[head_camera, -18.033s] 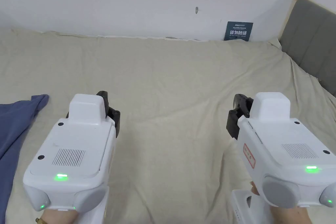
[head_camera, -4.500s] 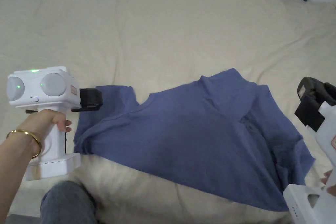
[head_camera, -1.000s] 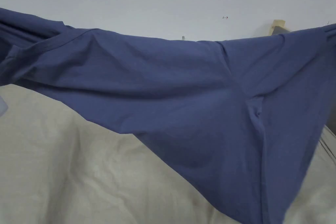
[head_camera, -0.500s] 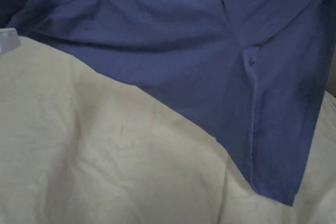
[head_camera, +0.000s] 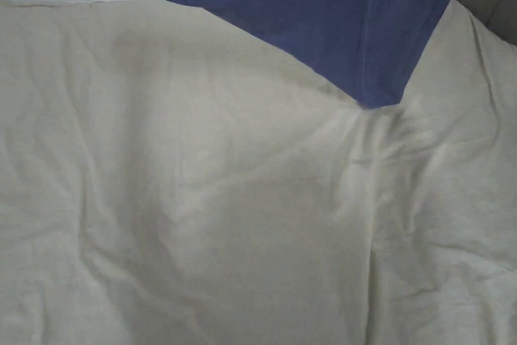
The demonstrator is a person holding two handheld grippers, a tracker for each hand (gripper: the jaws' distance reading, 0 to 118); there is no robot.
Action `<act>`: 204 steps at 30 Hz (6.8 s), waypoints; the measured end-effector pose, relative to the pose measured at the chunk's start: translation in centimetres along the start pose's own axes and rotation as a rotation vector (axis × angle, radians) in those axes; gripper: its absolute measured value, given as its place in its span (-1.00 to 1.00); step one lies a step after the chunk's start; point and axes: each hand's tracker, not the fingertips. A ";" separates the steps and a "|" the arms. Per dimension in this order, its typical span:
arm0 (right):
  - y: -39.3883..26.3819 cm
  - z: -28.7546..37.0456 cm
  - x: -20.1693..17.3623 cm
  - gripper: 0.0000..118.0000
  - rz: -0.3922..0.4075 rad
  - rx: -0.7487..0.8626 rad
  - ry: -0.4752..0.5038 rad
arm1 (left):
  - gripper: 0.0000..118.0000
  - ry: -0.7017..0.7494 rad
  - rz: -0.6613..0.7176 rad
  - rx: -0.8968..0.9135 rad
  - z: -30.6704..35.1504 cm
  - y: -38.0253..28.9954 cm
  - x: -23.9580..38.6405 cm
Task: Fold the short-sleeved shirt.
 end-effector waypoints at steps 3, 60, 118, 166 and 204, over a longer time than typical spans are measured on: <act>-2.1 -1.8 0.2 -0.92 0.005 -0.053 0.015 | -1.00 0.015 -0.032 -0.092 -2.4 -3.1 -0.1; -32.5 28.8 10.7 1.00 0.234 -0.077 0.223 | 1.00 -0.003 -0.179 0.056 32.1 -34.1 -15.2; -38.1 26.0 8.0 -0.96 0.126 -0.264 0.234 | -0.92 -0.106 0.136 -0.656 25.0 -41.8 -19.7; -27.6 23.4 12.4 -0.91 0.082 -0.426 0.274 | -0.92 -0.216 0.265 -0.347 26.2 -27.3 -18.3; -3.3 13.0 5.7 -0.91 -0.125 -0.040 0.242 | -0.92 -0.252 0.218 0.003 13.0 -5.4 -11.0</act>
